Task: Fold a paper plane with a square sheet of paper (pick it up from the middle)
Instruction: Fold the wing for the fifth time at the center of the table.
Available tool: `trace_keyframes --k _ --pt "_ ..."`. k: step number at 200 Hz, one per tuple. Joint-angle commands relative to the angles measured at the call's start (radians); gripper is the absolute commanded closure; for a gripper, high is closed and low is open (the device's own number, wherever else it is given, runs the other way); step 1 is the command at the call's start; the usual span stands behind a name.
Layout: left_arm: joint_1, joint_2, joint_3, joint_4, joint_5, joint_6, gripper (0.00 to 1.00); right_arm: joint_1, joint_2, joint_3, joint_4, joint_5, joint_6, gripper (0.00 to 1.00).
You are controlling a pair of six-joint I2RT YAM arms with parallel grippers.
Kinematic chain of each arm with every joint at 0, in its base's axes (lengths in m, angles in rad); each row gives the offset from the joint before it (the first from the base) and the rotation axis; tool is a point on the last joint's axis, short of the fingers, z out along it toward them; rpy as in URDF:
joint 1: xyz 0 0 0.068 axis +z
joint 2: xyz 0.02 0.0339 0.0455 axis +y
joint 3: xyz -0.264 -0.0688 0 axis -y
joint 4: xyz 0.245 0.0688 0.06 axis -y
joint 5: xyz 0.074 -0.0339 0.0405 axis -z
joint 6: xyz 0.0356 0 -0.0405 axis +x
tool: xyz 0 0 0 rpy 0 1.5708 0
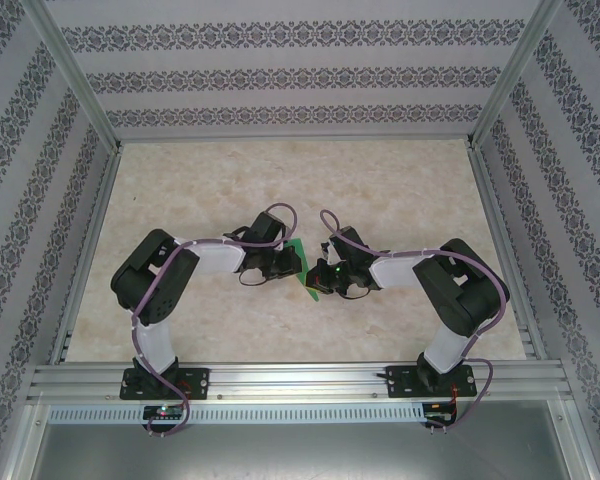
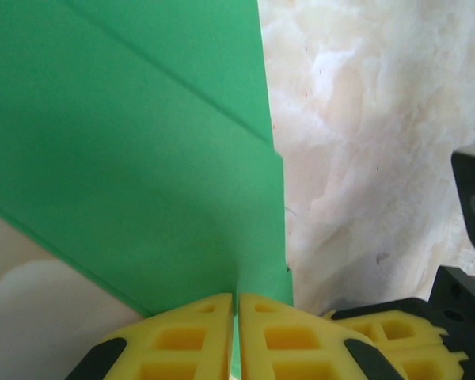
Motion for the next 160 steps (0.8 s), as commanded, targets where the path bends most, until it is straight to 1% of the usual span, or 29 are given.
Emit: trace_keyframes --k 1,52,160 --pt "0.038 0.038 0.030 -0.039 -0.114 0.030 0.86 0.015 0.093 -0.070 -0.203 0.170 -0.015 1.00" --pt "0.066 0.046 0.043 -0.041 -0.134 0.034 0.85 0.015 0.090 -0.081 -0.199 0.172 -0.012 1.00" --pt "0.166 0.113 0.135 -0.067 -0.108 0.102 0.84 0.015 0.098 -0.082 -0.188 0.165 -0.005 1.00"
